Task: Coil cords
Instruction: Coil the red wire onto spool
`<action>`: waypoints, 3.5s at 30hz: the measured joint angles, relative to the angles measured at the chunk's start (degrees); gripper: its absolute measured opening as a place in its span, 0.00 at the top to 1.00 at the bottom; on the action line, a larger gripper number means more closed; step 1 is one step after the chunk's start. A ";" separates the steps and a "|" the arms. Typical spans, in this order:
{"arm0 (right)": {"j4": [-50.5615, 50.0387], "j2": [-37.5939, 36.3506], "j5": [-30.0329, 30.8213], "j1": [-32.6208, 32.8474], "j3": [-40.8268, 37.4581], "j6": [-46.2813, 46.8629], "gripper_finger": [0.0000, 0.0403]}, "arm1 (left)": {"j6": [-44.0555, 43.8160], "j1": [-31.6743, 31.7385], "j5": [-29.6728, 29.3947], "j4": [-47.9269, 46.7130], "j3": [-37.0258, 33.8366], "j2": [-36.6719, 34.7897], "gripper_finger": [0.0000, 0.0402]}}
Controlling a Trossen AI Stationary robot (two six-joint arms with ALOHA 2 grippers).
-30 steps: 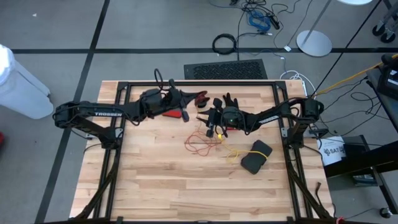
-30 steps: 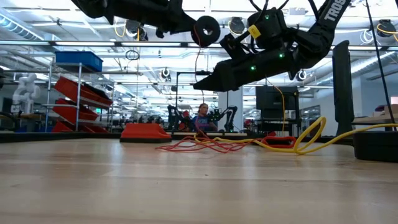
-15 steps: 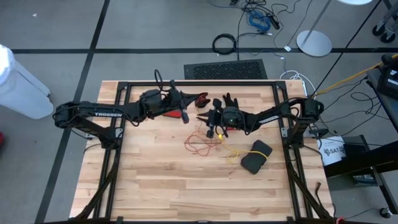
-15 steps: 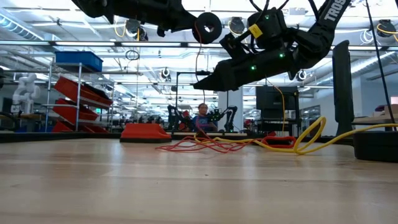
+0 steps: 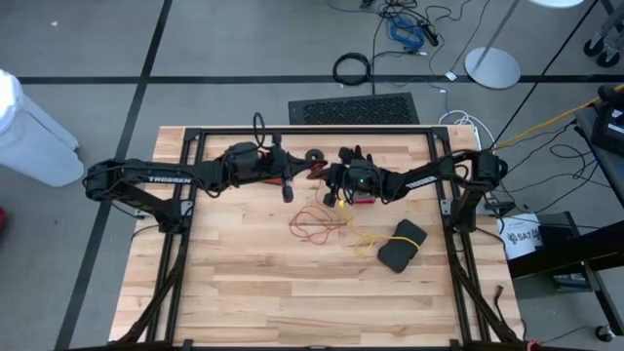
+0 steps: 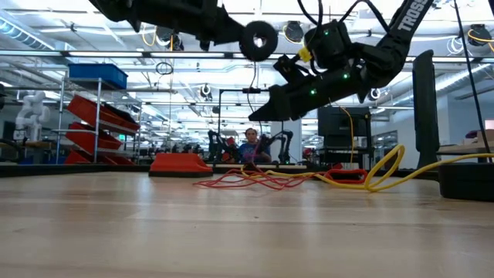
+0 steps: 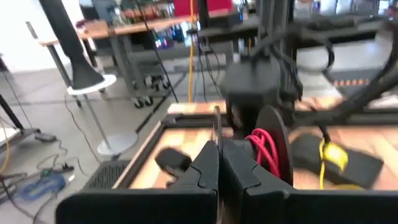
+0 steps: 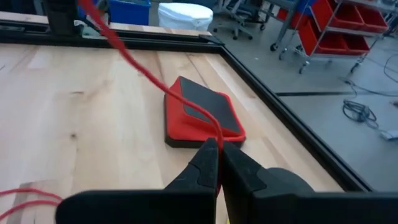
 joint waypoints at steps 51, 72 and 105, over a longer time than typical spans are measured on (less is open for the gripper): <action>2.74 -0.09 -4.99 -0.30 0.00 5.51 1.00 | 15.07 0.08 -22.65 -17.28 0.01 10.96 1.00; 11.05 -0.11 10.70 4.77 0.00 -3.78 1.00 | 7.54 -0.05 -29.09 16.09 0.02 18.67 1.00; 14.28 -0.15 25.33 5.67 -5.29 -16.06 1.00 | -13.15 4.86 -0.42 10.87 0.00 12.70 1.00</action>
